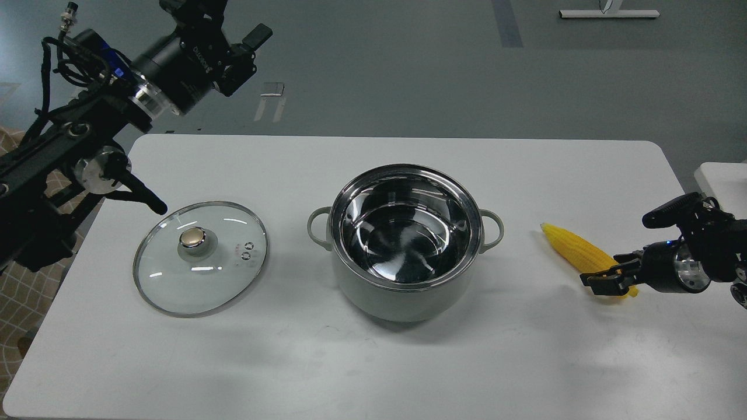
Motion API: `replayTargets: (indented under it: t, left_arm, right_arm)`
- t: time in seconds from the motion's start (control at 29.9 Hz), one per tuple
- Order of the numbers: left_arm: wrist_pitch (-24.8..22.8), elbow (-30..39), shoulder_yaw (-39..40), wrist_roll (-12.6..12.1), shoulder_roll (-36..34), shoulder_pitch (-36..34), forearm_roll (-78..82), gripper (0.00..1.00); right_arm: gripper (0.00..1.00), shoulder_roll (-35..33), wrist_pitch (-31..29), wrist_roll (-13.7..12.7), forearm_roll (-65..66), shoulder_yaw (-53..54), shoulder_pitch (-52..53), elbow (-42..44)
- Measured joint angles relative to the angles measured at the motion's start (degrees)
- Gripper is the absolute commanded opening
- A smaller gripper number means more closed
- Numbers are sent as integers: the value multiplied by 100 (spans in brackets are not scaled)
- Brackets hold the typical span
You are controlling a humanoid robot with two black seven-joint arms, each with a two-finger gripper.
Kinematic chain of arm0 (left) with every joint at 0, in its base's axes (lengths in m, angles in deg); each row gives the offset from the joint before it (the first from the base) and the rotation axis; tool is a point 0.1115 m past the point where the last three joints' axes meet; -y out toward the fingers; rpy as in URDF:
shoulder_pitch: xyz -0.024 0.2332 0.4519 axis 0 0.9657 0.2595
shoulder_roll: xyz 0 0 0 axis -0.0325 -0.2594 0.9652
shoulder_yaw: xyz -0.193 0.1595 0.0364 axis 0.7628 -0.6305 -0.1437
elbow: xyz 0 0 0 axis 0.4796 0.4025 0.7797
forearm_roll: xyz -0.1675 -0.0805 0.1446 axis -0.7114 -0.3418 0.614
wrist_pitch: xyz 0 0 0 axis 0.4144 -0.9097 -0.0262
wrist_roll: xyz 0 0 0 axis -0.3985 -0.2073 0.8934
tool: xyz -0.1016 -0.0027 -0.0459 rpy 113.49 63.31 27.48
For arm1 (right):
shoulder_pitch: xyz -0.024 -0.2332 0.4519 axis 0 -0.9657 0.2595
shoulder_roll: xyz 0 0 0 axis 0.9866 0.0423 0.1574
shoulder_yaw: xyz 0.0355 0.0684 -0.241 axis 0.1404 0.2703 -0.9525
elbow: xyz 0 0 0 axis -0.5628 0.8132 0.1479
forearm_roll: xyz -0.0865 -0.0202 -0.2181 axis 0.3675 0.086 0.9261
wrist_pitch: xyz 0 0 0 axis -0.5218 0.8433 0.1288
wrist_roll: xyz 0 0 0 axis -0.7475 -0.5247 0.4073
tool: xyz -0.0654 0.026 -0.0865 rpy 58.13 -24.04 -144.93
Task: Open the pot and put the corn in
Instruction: 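Grasp the corn cob with the right gripper and lift it, then carry the corn cob over the pot and lower it inside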
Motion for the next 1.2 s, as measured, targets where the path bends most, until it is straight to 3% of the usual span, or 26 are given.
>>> replayTargets:
  t: [0.17, 0.23, 0.57, 0.87, 1.2]
  left_arm:
    - [0, 0, -22, 0, 0, 25, 0, 90]
    - [0, 0, -24, 2, 4, 39, 0, 90]
    - [0, 0, -25, 9, 9, 53, 0, 91]
    - [-8, 19, -33, 6, 10, 48, 0, 90]
    - [-8, 45, -34, 0, 16, 43, 0, 90]
  right_arm:
    - [9, 4, 0, 0, 8, -7, -11, 4]
    - [5, 4, 1, 0, 9, -24, -8, -8]
    - [5, -353, 0, 2, -48, 140, 183, -790]
    - [6, -861, 0, 3, -122, 313, 1430, -1837]
    - [7, -12, 0, 1, -716, 157, 2649, -1898]
